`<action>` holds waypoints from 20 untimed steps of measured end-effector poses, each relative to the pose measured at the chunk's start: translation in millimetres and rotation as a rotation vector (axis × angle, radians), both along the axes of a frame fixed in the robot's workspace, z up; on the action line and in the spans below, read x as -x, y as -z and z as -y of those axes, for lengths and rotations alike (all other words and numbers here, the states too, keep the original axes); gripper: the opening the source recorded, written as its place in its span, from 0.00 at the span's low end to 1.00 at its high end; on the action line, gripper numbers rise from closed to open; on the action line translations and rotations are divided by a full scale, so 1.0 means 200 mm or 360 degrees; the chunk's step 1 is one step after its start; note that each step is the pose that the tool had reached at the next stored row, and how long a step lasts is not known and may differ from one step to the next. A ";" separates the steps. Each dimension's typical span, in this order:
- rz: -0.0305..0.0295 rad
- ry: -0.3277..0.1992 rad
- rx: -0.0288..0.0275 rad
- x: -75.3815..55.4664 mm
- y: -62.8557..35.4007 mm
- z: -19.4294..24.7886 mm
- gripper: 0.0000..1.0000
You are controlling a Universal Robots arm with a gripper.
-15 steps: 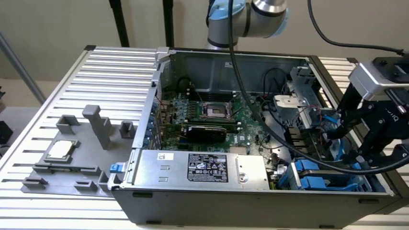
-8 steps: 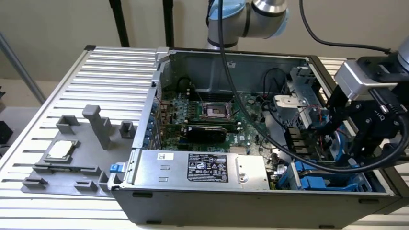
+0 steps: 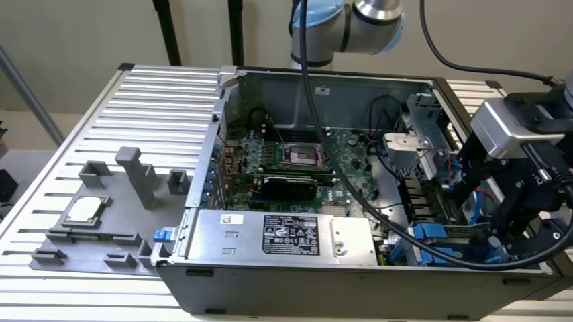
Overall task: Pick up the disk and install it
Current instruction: 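Insert the first disk wire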
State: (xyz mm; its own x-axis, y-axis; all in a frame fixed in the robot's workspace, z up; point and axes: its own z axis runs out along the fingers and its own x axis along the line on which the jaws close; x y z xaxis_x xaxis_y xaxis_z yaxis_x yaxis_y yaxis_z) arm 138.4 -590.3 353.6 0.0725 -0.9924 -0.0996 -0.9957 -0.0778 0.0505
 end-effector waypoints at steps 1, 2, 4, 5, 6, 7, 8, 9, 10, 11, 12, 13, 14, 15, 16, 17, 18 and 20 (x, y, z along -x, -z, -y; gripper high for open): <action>0.00000 0.0000 -0.00063 0.00 0.000 0.011 0.66; 0.00000 0.0000 -0.00136 -0.01 0.000 0.020 0.66; 0.00001 0.0000 -0.00278 -0.03 0.000 0.033 0.66; 0.00000 0.0000 -0.00346 -0.05 0.000 0.038 0.66; 0.00000 0.0000 -0.00411 -0.07 0.000 0.043 0.66; 0.00000 0.0000 -0.00476 -0.09 0.000 0.047 0.66; 0.00000 0.0000 -0.00529 -0.11 0.000 0.051 0.66; 0.00000 0.0000 -0.00574 -0.13 0.000 0.054 0.66; 0.00000 0.0000 -0.00609 -0.15 0.000 0.056 0.66; 0.00000 0.0000 -0.00636 -0.17 0.000 0.057 0.66; -0.00001 -0.0001 -0.00649 -0.19 0.000 0.058 0.66; -0.00002 -0.0004 -0.00656 -0.20 0.000 0.058 0.66; -0.00003 -0.0007 -0.00656 -0.21 0.002 0.059 0.66; -0.00008 -0.0012 -0.00658 -0.22 0.003 0.059 0.66; -0.00017 -0.0018 -0.00661 -0.22 0.006 0.059 0.66; -0.00032 -0.0025 -0.00660 -0.23 0.008 0.059 0.66; -0.00057 -0.0033 -0.00657 -0.23 0.010 0.059 0.66; -0.00117 -0.0048 -0.00655 -0.23 0.014 0.059 0.66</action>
